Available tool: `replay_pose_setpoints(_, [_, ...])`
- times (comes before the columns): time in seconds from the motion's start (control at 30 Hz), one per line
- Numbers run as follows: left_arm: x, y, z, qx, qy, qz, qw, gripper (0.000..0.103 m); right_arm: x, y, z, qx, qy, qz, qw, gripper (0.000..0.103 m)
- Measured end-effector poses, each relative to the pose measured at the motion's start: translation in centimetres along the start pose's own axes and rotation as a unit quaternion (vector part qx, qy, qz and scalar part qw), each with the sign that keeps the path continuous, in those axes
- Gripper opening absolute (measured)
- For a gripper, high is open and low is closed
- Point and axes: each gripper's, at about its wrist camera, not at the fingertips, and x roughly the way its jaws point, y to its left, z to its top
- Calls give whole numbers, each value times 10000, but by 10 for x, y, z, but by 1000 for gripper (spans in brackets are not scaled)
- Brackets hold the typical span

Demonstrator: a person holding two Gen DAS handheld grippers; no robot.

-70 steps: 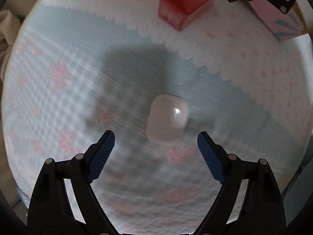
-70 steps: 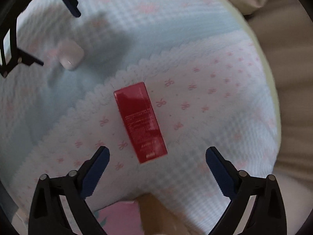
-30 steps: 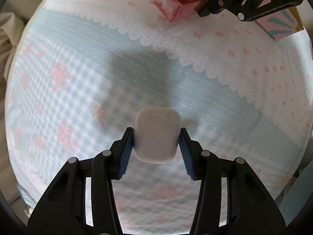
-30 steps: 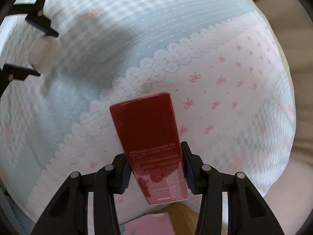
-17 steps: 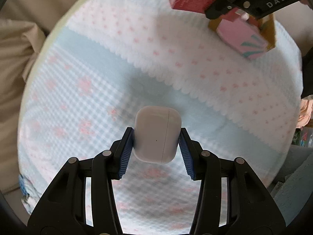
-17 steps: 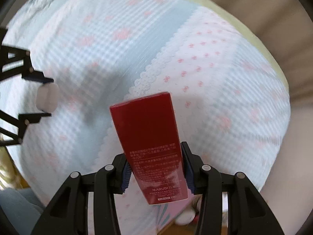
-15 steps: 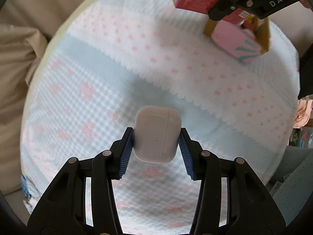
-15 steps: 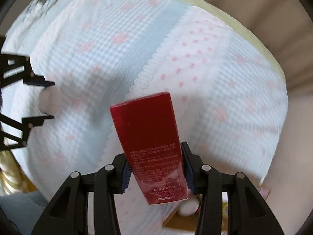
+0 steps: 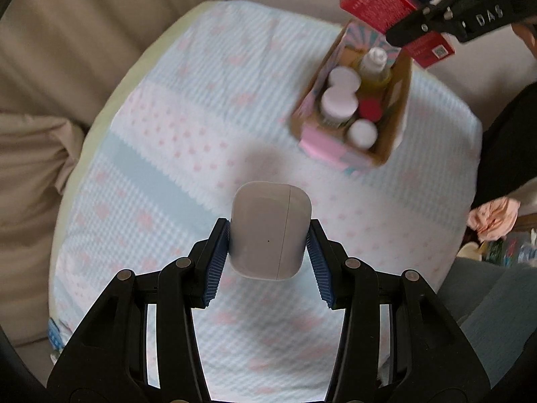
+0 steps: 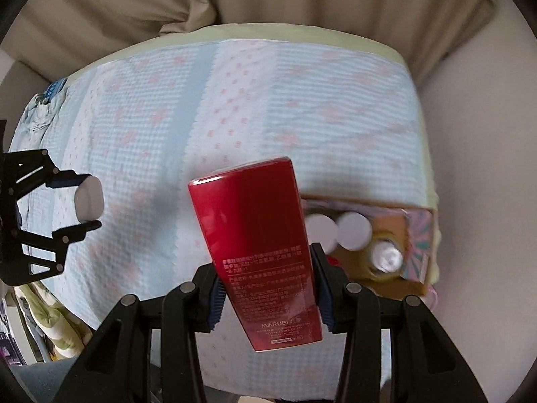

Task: Organize rigid objects
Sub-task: 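Carry the white case and red box over the cardboard box, then open both tools to drop the case and red box into the box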

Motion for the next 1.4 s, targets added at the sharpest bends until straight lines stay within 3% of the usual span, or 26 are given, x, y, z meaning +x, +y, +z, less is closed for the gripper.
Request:
replay_pose_setpoints(0.27, [14, -73, 83, -140, -66, -268, 9995, 43, -14, -93, -41, 359, -79, 69, 9993, 42])
replay_pose_setpoints(0.53, [81, -124, 147, -426, 167, -637, 9969, 43, 31, -183, -67, 1101, -9, 407, 9931, 42])
replay_pose_setpoints(0.67, [117, -133, 163, -632, 365, -759, 9944, 43, 55, -201, -74, 1219, -13, 791, 9894, 42])
replay_pose_setpoints(0.83, [156, -129, 169, -1010, 630, -847, 9893, 43, 85, -197, -73, 1088, 19, 1334, 9851, 42])
replay_pose_setpoints(1.0, [187, -107, 151, -1867, 808, -853, 9754, 43, 116, -180, -66, 866, 52, 1521, 9845, 42])
replay_pose_setpoints(1.17, [204, -84, 134, -2817, 765, -809, 9530, 43, 145, -171, -56, 879, 74, 1559, 9838, 42])
replay_pose_setpoints(1.27, [210, -77, 128, -3154, 737, -779, 9429, 43, 159, -168, -52, 890, 126, 1519, 9843, 42])
replay_pose_setpoints(1.4, [212, -75, 128, -3356, 657, -734, 9368, 44, 174, -165, -52, 887, 248, 1532, 9839, 42])
